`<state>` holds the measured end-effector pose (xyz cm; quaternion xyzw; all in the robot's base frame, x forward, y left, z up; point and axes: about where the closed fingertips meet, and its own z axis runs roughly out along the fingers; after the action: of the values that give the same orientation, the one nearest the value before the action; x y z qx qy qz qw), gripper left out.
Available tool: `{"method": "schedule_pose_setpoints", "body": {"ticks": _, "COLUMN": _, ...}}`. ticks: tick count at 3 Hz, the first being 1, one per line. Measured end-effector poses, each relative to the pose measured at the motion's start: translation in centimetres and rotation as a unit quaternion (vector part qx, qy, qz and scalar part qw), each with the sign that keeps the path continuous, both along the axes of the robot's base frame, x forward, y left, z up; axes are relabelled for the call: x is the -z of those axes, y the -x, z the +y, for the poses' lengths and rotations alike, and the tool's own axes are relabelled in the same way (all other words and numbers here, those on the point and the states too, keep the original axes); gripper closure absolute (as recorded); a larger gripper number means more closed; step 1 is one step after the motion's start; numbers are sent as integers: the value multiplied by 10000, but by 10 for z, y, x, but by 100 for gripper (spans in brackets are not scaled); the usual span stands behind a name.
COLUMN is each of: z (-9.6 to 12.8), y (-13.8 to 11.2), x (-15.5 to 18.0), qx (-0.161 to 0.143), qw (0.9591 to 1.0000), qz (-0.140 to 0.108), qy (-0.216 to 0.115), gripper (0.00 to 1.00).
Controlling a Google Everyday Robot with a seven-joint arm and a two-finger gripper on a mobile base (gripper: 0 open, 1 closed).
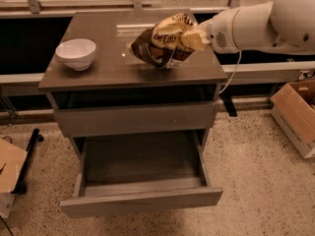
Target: Place brown chip bag into middle drawer
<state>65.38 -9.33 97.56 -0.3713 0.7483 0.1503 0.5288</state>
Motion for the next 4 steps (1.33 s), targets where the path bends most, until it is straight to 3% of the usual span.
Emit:
{"method": "schedule_pose_setpoints", "body": {"ticks": 1, "z": 4, "y": 83, "x": 15, "qx": -509, "qw": 9971, "qz": 555, "qy": -127, "gripper": 100}}
{"method": "schedule_pose_setpoints", "body": {"ticks": 2, "z": 3, "y": 158, "x": 46, "qx": -666, "qw": 9864, "qz": 1423, "qy": -487, "gripper": 100}}
{"method": "schedule_pose_setpoints", "body": {"ticks": 3, "z": -1, "y": 179, "x": 59, "qx": -662, "qw": 9814, "qz": 1700, "qy": -596, "gripper": 100}}
{"method": "schedule_pose_setpoints", "body": {"ticks": 4, "z": -1, "y": 179, "x": 59, "qx": -662, "qw": 9814, "qz": 1700, "qy": -596, "gripper": 100}}
